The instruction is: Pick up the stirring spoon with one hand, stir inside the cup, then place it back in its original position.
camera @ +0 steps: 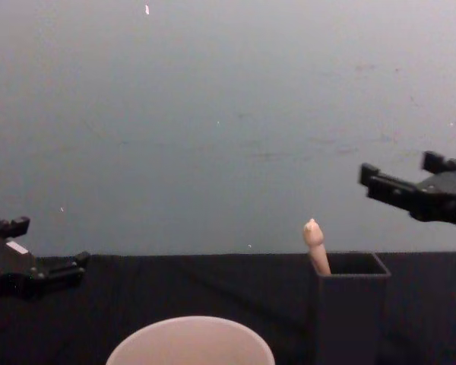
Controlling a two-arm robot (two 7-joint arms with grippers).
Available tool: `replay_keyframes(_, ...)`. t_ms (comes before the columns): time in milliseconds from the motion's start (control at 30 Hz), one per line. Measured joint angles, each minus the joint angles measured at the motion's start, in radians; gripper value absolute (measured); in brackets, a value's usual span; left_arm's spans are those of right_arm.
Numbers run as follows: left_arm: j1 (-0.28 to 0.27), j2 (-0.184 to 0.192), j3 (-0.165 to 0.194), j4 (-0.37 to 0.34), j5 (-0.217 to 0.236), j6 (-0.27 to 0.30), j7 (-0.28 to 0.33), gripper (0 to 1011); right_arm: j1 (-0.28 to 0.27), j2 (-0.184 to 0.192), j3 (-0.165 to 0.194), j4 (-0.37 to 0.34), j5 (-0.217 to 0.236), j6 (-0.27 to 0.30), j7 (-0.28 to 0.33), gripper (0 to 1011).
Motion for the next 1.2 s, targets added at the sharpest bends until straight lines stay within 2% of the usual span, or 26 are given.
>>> replay_keyframes(167, 0.000, 0.000, 0.000, 0.000, 0.000, 0.000, 0.000, 1001, 0.005, -0.019, 0.027, 0.059, -0.072, 0.011, -0.085, 1002)
replay_keyframes(267, 0.000, 0.000, 0.000, 0.000, 0.000, 0.000, 0.000, 1001, 0.005, -0.023, 0.031, 0.084, -0.090, 0.025, -0.099, 1002)
replay_keyframes(600, 0.000, 0.000, 0.000, 0.000, 0.000, 0.000, 0.000, 1001, 0.008, -0.038, 0.036, 0.157, -0.129, 0.065, -0.084, 1002)
replay_keyframes(833, 0.000, 0.000, 0.000, 0.000, 0.000, 0.000, 0.000, 1001, 0.013, -0.050, 0.044, 0.175, -0.146, 0.079, -0.075, 1002)
replay_keyframes(1200, 0.000, 0.000, 0.000, 0.000, 0.000, 0.000, 0.000, 1001, 0.013, -0.048, 0.042, 0.174, -0.145, 0.078, -0.076, 1002)
